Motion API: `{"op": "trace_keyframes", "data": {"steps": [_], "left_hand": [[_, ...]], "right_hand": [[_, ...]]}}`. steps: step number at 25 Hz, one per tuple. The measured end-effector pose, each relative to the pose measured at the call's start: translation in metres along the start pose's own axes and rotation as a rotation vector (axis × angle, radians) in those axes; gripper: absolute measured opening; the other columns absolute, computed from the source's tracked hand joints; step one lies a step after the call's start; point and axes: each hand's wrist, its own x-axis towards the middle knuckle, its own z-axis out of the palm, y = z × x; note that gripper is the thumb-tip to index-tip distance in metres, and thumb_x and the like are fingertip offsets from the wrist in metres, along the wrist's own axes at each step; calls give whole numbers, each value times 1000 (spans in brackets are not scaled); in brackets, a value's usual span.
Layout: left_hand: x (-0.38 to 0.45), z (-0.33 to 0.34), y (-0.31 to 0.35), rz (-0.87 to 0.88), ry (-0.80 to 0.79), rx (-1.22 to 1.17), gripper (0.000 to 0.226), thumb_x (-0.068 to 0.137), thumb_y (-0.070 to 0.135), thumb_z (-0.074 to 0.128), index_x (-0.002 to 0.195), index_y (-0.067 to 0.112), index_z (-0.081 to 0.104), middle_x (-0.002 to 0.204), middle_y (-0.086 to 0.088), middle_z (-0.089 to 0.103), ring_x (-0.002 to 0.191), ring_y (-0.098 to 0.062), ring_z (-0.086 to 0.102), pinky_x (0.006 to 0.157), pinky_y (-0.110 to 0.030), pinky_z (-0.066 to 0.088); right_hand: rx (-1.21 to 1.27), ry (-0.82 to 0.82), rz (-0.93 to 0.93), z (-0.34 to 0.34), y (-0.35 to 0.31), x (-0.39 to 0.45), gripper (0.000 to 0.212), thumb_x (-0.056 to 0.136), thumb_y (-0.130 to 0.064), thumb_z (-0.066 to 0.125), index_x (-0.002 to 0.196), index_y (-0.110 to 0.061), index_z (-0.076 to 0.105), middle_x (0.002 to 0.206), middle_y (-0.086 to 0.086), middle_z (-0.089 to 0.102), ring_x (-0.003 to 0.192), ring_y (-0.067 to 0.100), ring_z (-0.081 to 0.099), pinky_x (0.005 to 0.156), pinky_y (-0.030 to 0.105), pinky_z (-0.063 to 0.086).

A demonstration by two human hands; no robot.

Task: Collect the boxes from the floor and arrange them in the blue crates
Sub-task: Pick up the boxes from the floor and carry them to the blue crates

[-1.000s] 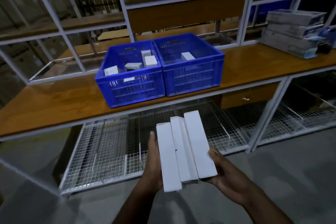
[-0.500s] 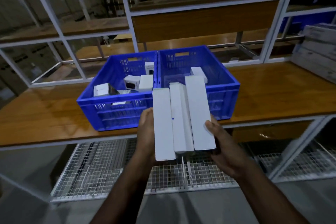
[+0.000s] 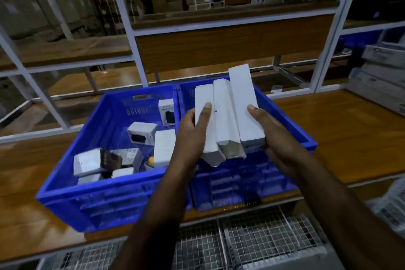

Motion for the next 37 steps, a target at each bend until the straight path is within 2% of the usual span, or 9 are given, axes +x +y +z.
{"op": "trace_keyframes", "data": {"steps": [4, 7, 10, 14, 21, 27, 30, 33, 37], "left_hand": [[58, -5, -3, 37, -117, 226, 34, 95, 58, 53, 118, 33, 56, 106, 17, 64, 92, 3, 60, 66, -14, 44], [87, -9, -25, -3, -192, 517, 71, 82, 77, 53, 132, 27, 53, 125, 7, 66, 111, -17, 65, 83, -31, 52], [95, -9, -36, -66, -241, 833, 97, 83, 78, 51, 155, 19, 23, 148, -3, 52, 129, -29, 55, 99, -38, 47], [109, 2, -41, -28, -318, 995, 89, 84, 71, 57, 151, 21, 26, 137, -6, 61, 120, -31, 60, 86, -34, 46], [125, 27, -69, -23, -634, 1225, 64, 83, 75, 53, 124, 26, 56, 126, -2, 66, 107, -25, 62, 82, -33, 46], [125, 21, -79, -58, -605, 1299, 88, 77, 74, 63, 148, 27, 42, 148, 11, 52, 131, -18, 53, 102, -34, 44], [114, 22, -72, -3, -506, 1160, 80, 82, 66, 66, 147, 27, 41, 139, 9, 60, 122, -14, 60, 98, -33, 49], [98, 22, -63, 105, -350, 1043, 65, 87, 60, 65, 141, 27, 49, 125, 11, 65, 108, -8, 64, 92, -34, 54], [71, 16, -54, 232, -141, 785, 43, 91, 51, 66, 127, 28, 61, 101, 16, 68, 91, 0, 65, 84, -32, 57]], "right_hand": [[20, 45, 53, 1, 4, 47, 29, 96, -43, 56, 120, -29, 61, 114, 1, 73, 106, 20, 69, 99, 44, 53], [-80, -44, 227, -6, 17, 71, 40, 96, -46, 55, 125, -20, 63, 113, 4, 75, 104, 24, 72, 97, 47, 54], [-332, -122, 457, -20, 31, 88, 54, 90, -62, 56, 119, -18, 68, 105, 6, 77, 99, 28, 73, 95, 45, 56], [-860, -214, 448, -30, 28, 98, 60, 92, -65, 48, 99, -11, 70, 79, 5, 71, 69, 22, 69, 67, 32, 55], [-1042, -392, 412, -46, 37, 93, 76, 94, -69, 35, 79, -10, 80, 75, 5, 77, 73, 17, 72, 84, 34, 55], [-992, -181, 279, -59, 47, 102, 62, 94, -58, 51, 89, 1, 70, 88, 14, 74, 83, 30, 70, 79, 45, 55], [-954, -124, 168, -61, 48, 100, 58, 94, -55, 54, 91, 2, 65, 92, 21, 70, 80, 32, 67, 70, 44, 52], [-922, -107, 108, -58, 47, 98, 40, 94, -53, 56, 90, -15, 69, 91, 4, 71, 87, 22, 65, 77, 37, 50], [-922, -174, 26, -35, 42, 94, 37, 93, -55, 55, 116, -27, 64, 105, -6, 69, 90, 9, 65, 83, 36, 55]]}}
